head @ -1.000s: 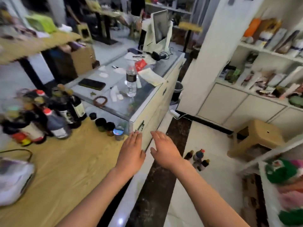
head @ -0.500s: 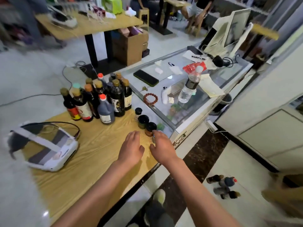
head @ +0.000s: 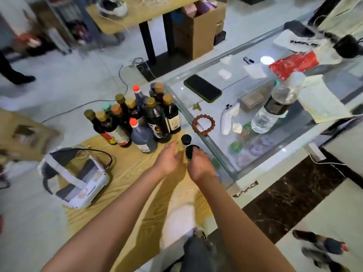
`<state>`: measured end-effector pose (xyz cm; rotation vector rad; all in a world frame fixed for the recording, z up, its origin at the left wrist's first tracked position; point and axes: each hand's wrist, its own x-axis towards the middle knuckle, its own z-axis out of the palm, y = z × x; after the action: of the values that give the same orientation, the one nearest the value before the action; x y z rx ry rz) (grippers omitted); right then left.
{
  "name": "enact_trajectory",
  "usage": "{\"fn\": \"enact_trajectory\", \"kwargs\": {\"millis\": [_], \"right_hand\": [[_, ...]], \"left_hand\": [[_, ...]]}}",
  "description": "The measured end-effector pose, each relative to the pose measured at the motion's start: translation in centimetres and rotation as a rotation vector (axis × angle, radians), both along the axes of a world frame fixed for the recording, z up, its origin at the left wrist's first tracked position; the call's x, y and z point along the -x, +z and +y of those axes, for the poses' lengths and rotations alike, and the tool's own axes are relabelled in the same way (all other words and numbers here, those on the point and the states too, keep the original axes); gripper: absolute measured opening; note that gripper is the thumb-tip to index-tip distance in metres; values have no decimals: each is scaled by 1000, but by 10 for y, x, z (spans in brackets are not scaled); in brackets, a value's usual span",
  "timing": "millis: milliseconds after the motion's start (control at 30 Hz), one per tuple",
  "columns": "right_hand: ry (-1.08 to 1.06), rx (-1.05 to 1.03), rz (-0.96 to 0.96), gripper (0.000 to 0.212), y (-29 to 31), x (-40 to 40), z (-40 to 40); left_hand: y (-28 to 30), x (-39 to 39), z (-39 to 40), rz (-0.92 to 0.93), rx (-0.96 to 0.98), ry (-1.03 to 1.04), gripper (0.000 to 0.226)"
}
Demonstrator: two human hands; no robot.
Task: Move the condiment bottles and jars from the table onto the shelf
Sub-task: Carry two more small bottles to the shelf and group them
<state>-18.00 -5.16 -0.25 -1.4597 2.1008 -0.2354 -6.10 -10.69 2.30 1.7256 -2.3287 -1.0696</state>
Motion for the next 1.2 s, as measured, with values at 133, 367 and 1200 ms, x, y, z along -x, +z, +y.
{"fn": "enact_trajectory", "kwargs": {"millis": [133, 367, 1200], "right_hand": [[87, 31, 106, 58, -27, 9, -25], [193, -64, 121, 55, -54, 17, -44], [63, 165, -382, 54, -25, 6, -37]], "left_hand": [[-24, 32, -36, -48, -8, 49, 63], [-61, 55, -66, -119, 60, -98, 65], [-11, -59, 0, 763, -318, 837, 33]]}}
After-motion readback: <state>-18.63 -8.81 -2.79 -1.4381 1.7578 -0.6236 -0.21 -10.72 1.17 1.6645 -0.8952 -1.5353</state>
